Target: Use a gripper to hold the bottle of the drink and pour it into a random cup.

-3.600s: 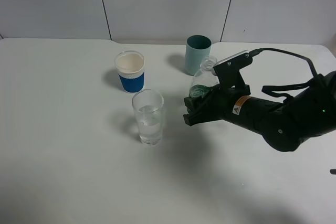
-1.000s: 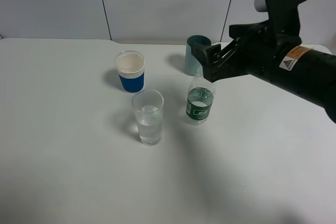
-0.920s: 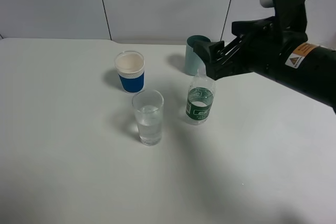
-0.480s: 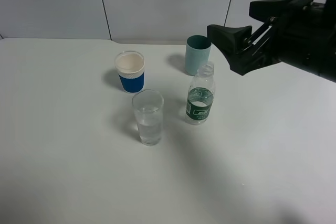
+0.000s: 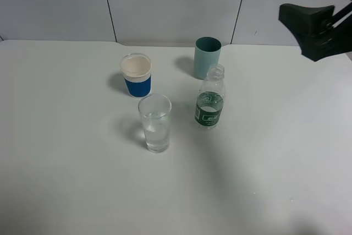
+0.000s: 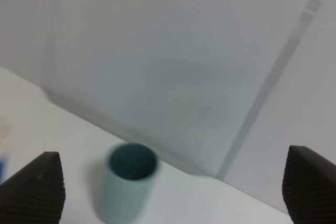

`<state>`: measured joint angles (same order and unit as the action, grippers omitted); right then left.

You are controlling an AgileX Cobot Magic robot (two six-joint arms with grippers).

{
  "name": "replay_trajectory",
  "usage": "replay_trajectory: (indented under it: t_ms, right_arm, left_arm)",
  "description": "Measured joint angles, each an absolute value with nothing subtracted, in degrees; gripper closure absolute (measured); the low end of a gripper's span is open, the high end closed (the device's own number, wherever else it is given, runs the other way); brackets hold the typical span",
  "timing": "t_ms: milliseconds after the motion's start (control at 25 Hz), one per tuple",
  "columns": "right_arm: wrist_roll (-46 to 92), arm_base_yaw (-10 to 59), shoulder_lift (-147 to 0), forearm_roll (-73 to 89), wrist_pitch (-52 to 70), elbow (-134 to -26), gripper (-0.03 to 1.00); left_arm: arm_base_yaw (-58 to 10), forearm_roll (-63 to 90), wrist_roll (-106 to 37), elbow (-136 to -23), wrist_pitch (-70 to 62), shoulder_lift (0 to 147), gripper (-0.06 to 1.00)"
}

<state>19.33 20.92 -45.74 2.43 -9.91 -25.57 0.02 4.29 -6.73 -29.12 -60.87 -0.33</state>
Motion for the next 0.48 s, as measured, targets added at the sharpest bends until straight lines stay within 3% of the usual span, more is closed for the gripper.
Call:
replay_trajectory:
  t_ms: [160, 480]
  right_arm:
    - [19.28, 16.08, -42.12, 2.43, -5.06, -25.57, 0.15]
    - [14.8, 15.63, -32.73, 3.11, 6.24, -28.57, 0.15]
  left_arm:
    - [0.02, 4.29, -6.73, -29.12, -60.87, -0.33, -0.05]
    - [0.02, 4.29, -6.73, -29.12, -60.87, -0.33, -0.05]
